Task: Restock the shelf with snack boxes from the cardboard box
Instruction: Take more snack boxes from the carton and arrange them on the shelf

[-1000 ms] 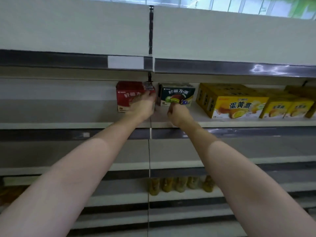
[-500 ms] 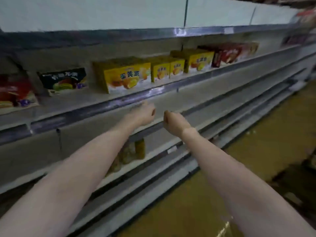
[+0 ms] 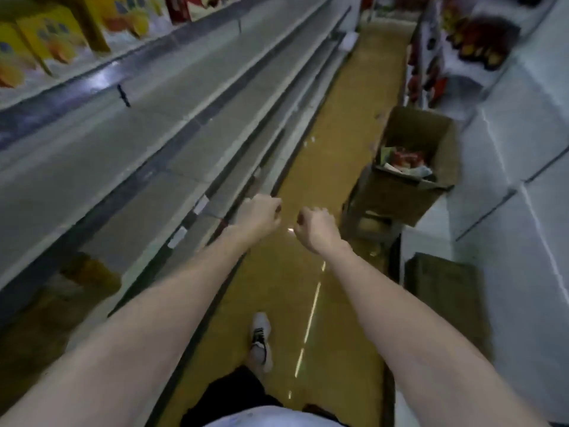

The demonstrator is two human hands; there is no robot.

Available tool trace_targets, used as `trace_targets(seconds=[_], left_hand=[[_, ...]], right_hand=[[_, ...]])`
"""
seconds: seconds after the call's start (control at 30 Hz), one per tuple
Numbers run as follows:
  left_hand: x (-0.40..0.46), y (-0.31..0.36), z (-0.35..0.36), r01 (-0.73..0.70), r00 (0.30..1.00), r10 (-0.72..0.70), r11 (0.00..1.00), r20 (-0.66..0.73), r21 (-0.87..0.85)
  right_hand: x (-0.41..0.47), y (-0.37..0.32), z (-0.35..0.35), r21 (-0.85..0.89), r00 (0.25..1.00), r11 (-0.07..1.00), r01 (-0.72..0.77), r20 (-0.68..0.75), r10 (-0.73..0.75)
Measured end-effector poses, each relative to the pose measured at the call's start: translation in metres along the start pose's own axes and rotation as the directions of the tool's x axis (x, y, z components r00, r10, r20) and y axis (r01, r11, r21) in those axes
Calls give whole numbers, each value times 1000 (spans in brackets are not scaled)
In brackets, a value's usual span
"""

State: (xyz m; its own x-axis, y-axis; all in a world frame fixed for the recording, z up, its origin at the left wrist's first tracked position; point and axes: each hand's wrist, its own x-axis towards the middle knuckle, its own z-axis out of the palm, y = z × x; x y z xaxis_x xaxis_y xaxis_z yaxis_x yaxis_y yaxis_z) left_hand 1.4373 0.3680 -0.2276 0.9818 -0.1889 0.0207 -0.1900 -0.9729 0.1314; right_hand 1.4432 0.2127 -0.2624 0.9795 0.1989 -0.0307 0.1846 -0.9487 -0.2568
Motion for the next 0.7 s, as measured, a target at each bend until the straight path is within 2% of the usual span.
trace_targets(seconds=[0.1,0.23,0.33,0.47,0.57,0.7], left_hand=[[45,19,32,-80,994,82,996,68,-31],[107,36,62,-119,980,146,975,135,-190],[154,44,72,-146,962,206,944,180,-296],[213,50,80,-259,942,300,936,151,-239],[253,55,89,-345,916,371,923,154,-171],[296,77,98,-360,901,401,904,167,-229]], right_hand=[[13,43,10,-7,992,992,-127,-9,126],[49,85,3,-37,969,970,-241,39,243],[84,104,-10,31,949,951,-308,84,304],[121,129,-8,22,937,942,-335,118,330],[145,147,-7,10,906,912,-410,114,407],[161,173,-4,33,853,854,-519,80,515]])
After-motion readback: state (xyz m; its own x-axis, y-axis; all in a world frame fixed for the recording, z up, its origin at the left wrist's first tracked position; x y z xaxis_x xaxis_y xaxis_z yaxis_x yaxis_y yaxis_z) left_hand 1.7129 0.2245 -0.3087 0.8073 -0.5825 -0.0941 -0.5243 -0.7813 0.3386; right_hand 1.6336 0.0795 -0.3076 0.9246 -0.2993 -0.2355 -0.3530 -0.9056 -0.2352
